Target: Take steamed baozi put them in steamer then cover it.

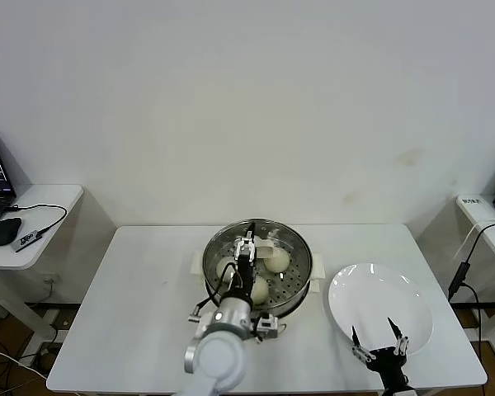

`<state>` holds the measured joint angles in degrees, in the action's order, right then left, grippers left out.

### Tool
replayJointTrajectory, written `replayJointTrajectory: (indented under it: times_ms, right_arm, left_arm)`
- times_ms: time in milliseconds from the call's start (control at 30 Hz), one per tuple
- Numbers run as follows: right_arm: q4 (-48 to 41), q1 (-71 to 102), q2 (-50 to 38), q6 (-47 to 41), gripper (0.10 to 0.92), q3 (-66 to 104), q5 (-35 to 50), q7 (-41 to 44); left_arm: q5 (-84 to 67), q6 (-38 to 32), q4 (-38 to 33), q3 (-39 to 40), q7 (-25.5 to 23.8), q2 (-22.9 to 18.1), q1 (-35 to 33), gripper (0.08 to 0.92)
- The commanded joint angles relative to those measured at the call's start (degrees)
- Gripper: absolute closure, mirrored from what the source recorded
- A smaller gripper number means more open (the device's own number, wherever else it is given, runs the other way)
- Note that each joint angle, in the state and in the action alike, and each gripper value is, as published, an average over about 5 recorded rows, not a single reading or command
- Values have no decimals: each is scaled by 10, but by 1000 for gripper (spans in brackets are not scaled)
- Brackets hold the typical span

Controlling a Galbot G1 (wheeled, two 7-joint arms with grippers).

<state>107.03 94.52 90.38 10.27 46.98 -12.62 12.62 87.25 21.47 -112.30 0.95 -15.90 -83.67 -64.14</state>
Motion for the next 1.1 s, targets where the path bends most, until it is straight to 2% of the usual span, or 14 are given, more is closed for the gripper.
replayJointTrajectory:
  times_ms: [33, 200, 300, 400, 467, 567, 667, 867, 1100]
  right_arm:
    - [0, 1, 0, 0, 203, 3, 1, 0]
    - [2, 2, -1, 0, 203, 5, 3, 1]
    - [4, 5, -4, 2, 203, 3, 6, -1]
    - [7, 18, -17, 8, 203, -7, 15, -7]
    - [11, 30, -32, 11, 203, -16, 27, -12]
    - [19, 41, -52, 13, 203, -23, 51, -18]
    - [29, 49, -66, 10, 203, -31, 79, -24]
    - [34, 70, -94, 7, 203, -50, 95, -30]
    - [41, 82, -101, 9, 203, -51, 98, -29]
  left_arm:
    - [-125, -38, -164, -25, 70, 71, -123, 186]
    - [-352, -97, -239, -105, 153, 127, -240, 177]
    - [-583, -216, -217, -207, 207, 143, -285, 177]
    - [-814, -327, -165, -308, 258, 140, -317, 177]
    - [-923, -336, -140, -349, 275, 144, -340, 177]
    - [-1037, -296, -117, -368, 289, 154, -373, 177]
    - [-1082, -272, -101, -363, 292, 151, -391, 177]
    - [-1081, -276, -79, -349, 282, 132, -399, 177]
    - [-1044, -305, -45, -350, 226, 125, -402, 177]
